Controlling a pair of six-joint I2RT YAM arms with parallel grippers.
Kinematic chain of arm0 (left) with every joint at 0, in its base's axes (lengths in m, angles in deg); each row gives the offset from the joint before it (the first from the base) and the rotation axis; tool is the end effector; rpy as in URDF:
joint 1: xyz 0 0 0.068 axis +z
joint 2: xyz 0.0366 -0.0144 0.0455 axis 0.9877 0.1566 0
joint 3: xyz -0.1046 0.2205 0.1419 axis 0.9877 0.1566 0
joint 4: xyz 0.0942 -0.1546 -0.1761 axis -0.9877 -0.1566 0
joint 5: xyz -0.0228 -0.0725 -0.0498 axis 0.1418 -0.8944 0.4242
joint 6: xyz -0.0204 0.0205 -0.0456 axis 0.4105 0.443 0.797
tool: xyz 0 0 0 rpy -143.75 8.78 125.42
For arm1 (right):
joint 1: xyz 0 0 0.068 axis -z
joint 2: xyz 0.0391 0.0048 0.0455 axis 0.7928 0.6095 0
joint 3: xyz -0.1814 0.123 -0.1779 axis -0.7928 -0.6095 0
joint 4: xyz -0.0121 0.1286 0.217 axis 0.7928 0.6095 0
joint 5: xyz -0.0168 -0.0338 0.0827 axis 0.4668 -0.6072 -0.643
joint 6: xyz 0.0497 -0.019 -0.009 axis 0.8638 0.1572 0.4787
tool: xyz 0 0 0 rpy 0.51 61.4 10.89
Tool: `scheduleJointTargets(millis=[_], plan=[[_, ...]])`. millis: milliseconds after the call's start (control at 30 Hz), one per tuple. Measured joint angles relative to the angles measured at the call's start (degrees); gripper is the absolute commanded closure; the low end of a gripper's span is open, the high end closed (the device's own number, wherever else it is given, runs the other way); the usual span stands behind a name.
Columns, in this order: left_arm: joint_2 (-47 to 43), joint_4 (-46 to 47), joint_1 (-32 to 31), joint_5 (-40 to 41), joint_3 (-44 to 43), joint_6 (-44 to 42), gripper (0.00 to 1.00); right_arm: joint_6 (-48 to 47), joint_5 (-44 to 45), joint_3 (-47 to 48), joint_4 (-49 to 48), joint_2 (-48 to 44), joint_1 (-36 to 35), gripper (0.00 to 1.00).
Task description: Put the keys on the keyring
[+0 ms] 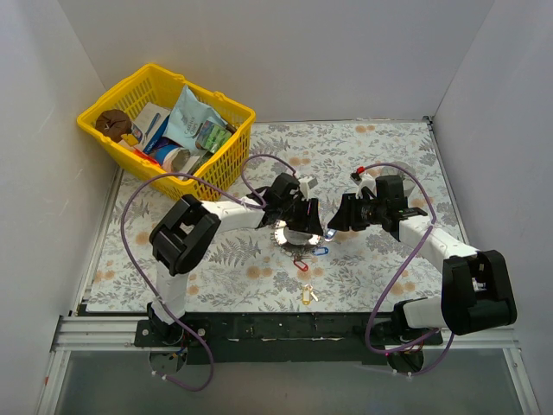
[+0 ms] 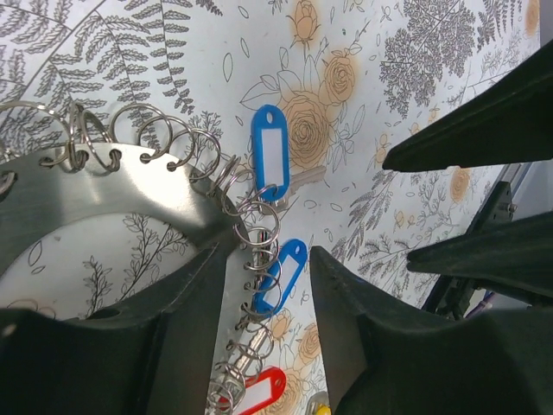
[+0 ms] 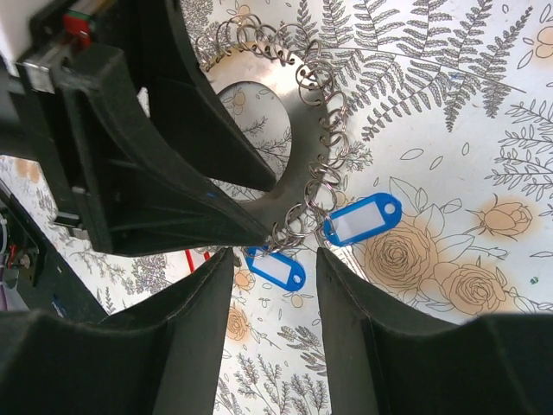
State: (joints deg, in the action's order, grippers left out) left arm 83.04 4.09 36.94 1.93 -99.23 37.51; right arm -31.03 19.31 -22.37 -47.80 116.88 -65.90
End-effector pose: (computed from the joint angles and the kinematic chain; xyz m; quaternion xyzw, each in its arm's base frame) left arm 0.2892 -0.3017 0.1663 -0.0960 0.8974 -0.4291 0.0370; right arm 0.2465 0.0783 0.2175 -0.1232 0.8750 0.3326 0.3295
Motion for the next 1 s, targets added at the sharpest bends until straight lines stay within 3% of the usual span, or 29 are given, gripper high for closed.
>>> scheduleJointTargets(millis=[400,600,1000], plan=[[-4.04,-7.82,0.96,5.25,-1.38,-5.92,0.56,0.07,2.21,1.38,3.43,2.89,-0.52,0.52],[-6.40,-12.00,0.96,9.55,-0.79,-8.48,0.55,0.61,5.84,5.88,7.56,7.50,-4.83,0.52],[-13.60,-13.84,0.96,15.32,1.49,-11.02,0.53,8.74,6.14,7.21,9.46,12.96,-6.82,0.60]])
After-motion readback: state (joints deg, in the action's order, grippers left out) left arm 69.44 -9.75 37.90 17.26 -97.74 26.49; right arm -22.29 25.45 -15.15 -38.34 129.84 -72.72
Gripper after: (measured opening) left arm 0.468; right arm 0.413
